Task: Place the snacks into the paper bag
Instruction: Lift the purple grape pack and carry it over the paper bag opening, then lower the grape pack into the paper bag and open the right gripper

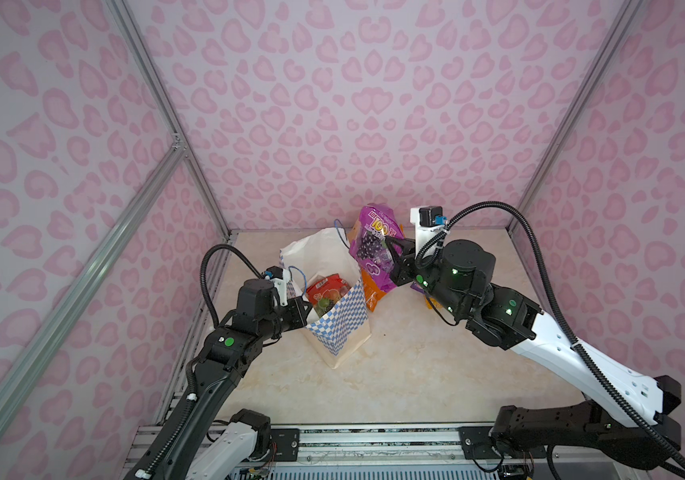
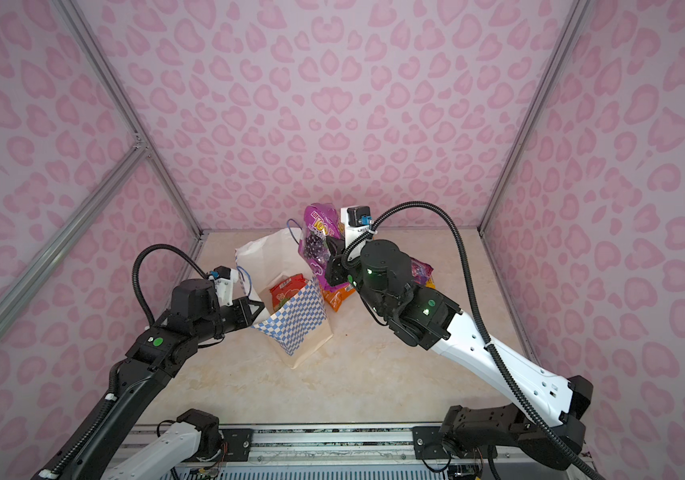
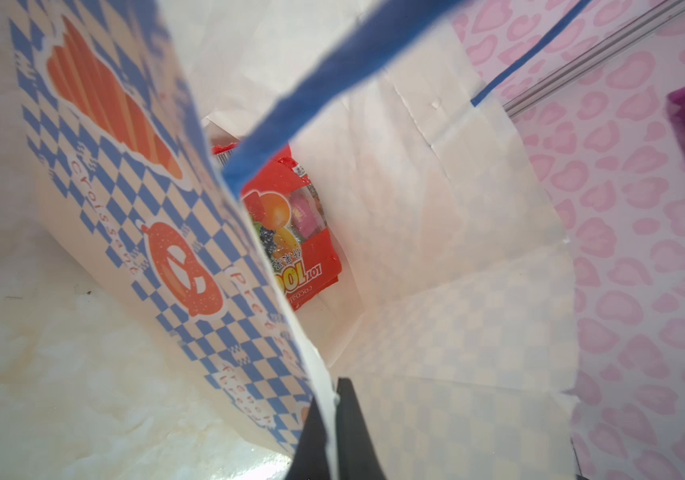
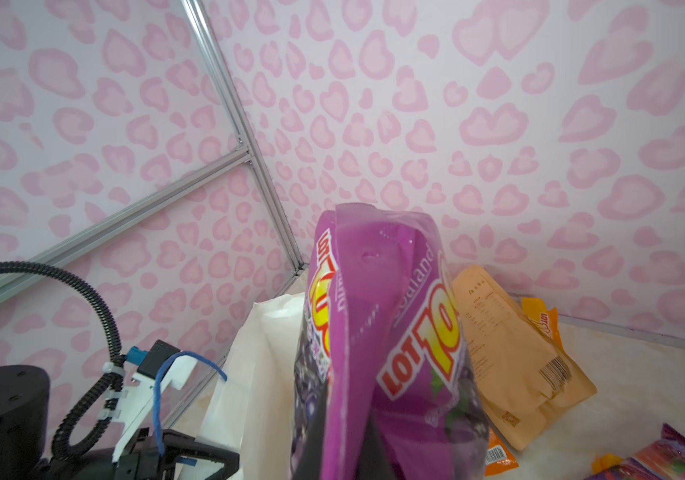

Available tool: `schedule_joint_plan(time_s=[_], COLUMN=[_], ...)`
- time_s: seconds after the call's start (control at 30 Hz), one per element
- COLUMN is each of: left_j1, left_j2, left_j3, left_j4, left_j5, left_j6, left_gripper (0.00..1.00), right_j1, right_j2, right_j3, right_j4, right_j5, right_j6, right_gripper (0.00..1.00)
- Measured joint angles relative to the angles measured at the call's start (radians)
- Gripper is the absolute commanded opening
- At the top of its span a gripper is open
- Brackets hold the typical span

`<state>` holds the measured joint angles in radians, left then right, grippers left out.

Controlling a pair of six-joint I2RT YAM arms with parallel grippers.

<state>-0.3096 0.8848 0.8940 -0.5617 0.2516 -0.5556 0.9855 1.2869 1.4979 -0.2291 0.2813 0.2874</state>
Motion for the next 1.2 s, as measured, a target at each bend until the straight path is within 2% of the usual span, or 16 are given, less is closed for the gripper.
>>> schedule_joint_plan(time_s=[0.17, 0.37, 0.6, 0.9, 1.2], left_j1=[0.0, -0.001, 0.0, 0.0, 0.0], left_j2=[0.017, 0.049, 0.059, 0.08, 0.096], left_j3=[0.031, 0.082, 0.149, 0.151, 0.151], left_j4=[-0.09, -0.163, -0.198, -0.146, -0.124], left_j5=[-0.097, -0.127, -0.095, -0.083, -0.074], left_j6=[0.014, 0.052, 0.066, 0.058, 0.059], left_gripper=[0.03, 0.03, 0.04, 0.04, 0.04], right_j1=[0.095, 0.14, 0.126, 0.068, 0.063], right_j2=[0.07, 0.173, 0.307, 0.422, 0.525], right_j3=[0.103, 0.202, 0.271, 0.313, 0.355], right_j4=[0.019, 0.03, 0.041, 0.009, -0.034], right_j5=[0.014, 0.018, 0.044, 0.089, 0.07], right_j6=[-0.057, -0.094, -0.099, -0.04, 0.009], right_gripper=[0.0, 0.0, 0.0, 0.0, 0.0])
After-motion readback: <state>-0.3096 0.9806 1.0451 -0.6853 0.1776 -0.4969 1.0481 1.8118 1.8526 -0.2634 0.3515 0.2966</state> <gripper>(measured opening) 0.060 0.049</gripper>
